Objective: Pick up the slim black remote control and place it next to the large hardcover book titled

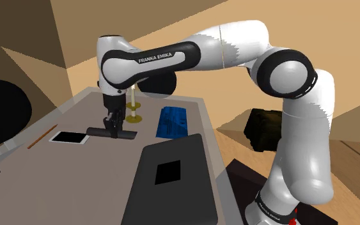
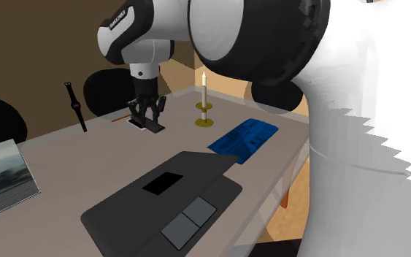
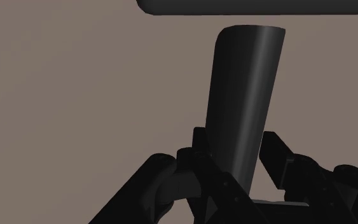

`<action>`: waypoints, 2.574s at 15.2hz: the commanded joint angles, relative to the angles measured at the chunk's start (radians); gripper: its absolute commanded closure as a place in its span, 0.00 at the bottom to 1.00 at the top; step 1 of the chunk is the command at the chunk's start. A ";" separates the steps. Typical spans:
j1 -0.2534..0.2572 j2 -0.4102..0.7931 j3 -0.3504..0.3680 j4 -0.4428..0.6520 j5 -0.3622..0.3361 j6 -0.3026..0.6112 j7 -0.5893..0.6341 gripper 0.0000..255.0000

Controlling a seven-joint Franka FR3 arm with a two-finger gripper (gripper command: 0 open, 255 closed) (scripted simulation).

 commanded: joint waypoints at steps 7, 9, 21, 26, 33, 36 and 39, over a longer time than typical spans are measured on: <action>0.103 -0.069 0.059 -0.102 -0.004 0.045 0.165 1.00; 0.130 -0.076 0.075 -0.113 -0.006 0.052 0.208 1.00; 0.303 -0.037 0.166 -0.073 -0.043 0.064 0.478 1.00; 0.385 0.018 0.196 -0.001 -0.073 0.050 0.593 1.00; 0.505 0.127 0.222 0.150 -0.123 0.008 0.737 1.00; 0.504 0.133 0.220 0.119 -0.125 0.046 0.737 1.00; 0.503 0.142 0.218 0.091 -0.128 0.082 0.737 1.00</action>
